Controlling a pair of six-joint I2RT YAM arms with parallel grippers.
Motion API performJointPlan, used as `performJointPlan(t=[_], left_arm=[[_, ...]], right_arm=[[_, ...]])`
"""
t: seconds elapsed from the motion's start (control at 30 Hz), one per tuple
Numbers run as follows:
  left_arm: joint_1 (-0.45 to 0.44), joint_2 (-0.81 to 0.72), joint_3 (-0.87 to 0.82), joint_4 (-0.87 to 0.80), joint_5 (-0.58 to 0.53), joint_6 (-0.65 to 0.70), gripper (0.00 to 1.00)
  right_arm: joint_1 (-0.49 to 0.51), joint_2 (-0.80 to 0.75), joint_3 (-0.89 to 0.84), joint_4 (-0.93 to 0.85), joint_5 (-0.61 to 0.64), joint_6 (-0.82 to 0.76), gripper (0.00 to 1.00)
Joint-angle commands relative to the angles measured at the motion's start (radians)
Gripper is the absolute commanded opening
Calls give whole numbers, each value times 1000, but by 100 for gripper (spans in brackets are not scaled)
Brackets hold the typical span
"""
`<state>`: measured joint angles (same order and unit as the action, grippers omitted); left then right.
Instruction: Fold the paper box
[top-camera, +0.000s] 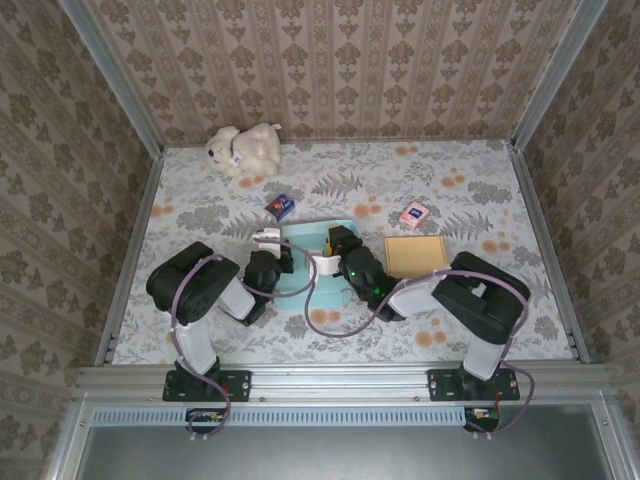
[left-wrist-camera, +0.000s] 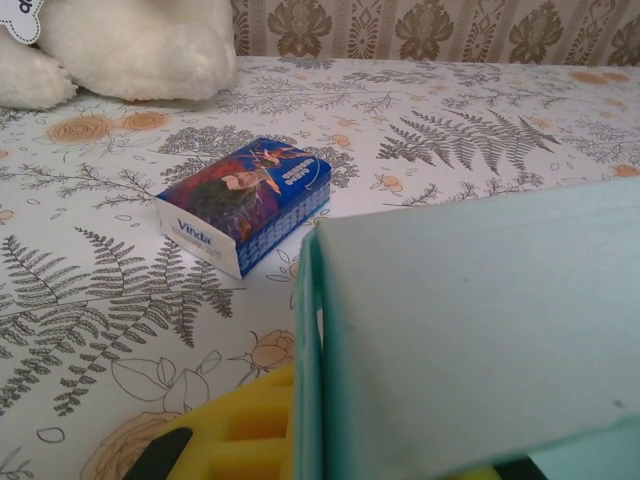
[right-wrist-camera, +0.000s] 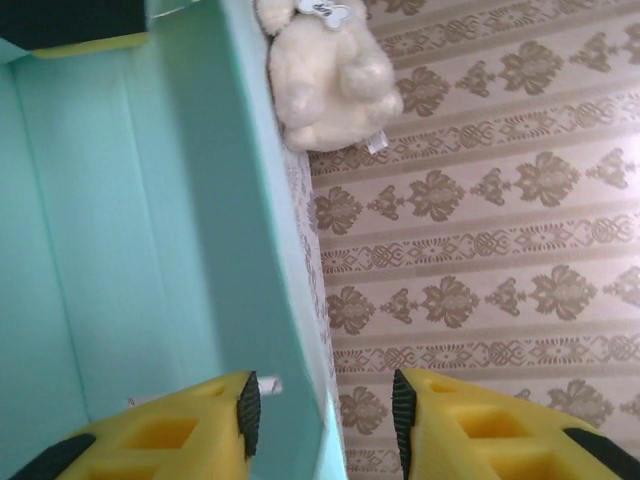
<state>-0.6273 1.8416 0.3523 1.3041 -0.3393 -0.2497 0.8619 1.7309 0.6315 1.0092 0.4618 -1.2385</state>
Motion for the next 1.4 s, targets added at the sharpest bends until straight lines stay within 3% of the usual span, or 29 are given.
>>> performJointPlan(t=[0.0, 0.13, 0.3, 0.47, 0.63, 0.97, 1.37], left_arm=[[32, 9, -13, -16, 85, 33, 0], [38, -5, -23, -14, 133, 82, 0], [39, -46, -50, -9, 251, 168, 0], [28, -105, -86, -9, 407, 250, 0], [24, -142, -118, -11, 522, 293, 0], [20, -101, -112, -11, 703, 349, 0], [14, -39, -63, -11, 775, 380, 0]], right_arm=[[-3, -143, -42, -116, -37, 173, 45], [-6, -349, -17, -442, -97, 391, 47], [-14, -492, 68, -645, -99, 682, 48], [-22, -454, 220, -877, -168, 1040, 48], [-14, -383, 228, -921, -187, 1283, 48], [-9, -304, 160, -935, -349, 1360, 49], [-40, -333, 92, -944, -439, 1438, 50]])
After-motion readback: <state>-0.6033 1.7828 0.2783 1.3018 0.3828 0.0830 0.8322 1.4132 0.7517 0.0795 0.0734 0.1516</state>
